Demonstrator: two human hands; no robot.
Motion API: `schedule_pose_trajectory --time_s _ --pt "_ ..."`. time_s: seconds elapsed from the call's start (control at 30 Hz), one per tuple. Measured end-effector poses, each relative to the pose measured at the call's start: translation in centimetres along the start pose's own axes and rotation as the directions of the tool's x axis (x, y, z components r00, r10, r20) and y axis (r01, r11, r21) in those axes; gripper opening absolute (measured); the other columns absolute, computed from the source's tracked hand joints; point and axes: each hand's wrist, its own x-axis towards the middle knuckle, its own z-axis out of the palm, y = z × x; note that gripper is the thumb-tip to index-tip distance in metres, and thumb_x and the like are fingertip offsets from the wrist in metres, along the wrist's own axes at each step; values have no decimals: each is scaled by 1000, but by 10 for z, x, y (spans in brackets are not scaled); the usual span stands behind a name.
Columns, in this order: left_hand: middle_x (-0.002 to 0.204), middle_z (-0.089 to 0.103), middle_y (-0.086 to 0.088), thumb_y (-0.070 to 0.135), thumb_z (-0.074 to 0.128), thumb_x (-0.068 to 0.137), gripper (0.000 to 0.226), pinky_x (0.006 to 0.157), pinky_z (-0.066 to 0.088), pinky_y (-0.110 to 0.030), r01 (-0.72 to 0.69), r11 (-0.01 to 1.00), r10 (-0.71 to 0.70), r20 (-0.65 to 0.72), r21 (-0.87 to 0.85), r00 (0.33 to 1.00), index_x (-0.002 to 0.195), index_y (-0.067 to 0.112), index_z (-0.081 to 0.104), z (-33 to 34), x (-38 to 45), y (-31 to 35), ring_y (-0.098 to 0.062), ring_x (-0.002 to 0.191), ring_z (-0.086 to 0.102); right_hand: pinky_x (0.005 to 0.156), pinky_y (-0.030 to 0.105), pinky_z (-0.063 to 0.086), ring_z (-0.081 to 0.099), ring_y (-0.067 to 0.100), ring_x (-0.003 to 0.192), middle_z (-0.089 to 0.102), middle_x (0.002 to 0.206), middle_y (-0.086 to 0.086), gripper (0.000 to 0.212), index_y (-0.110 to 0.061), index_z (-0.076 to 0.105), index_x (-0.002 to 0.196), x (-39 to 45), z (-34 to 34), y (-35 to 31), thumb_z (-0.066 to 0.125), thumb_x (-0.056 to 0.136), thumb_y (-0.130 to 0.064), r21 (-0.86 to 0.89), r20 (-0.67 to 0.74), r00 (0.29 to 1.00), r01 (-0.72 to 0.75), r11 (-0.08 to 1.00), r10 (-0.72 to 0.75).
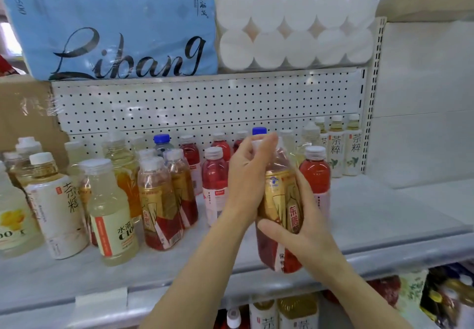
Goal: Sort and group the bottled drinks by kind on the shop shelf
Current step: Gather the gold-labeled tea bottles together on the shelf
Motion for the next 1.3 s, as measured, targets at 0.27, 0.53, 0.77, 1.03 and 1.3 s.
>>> schedule_pose_trajectory --time_s 0.27,0.53,0.77,1.03,1.3 --pt "148 41 -7 38 75 84 86 113 39 -48 260 844 -175 -217 469 960 151 13 26 -8 52 -118 -23 137 42 78 36 54 72 19 93 74 103 1 97 -30 59 122 -43 -42 15 87 36 -65 299 -243 931 -196 934 273" --pt "123 55 -4 31 85 76 68 100 51 -47 307 827 -204 -258 471 945 125 17 40 0 61 -148 -24 115 58 73 35 57 72 24 92 73 102 4 96 -31 59 116 -50 -48 21 89 32 -66 365 -219 921 -229 903 322" --pt "109 69 9 56 78 76 52 90 58 -41 209 947 -154 -226 244 962 117 34 54 -8 14 -105 -13 100 69 73 34 59 72 22 95 72 102 -3 78 -29 54 121 -44 -43 27 80 51 -50 363 -169 935 -234 902 310" --pt "106 73 2 51 72 77 48 73 61 -31 188 974 -151 -260 125 954 119 32 57 -33 -45 -48 -14 89 74 77 38 60 71 20 98 71 108 -2 83 -31 50 128 -34 -29 33 81 53 -50 402 -84 951 -242 883 299" --pt "103 76 -2 55 70 74 60 72 60 -34 178 965 -111 -318 190 942 125 26 61 -82 -95 -22 -22 88 75 79 40 60 71 20 101 71 108 -6 54 -42 54 118 -31 15 25 78 70 -37 402 46 969 -239 884 242"
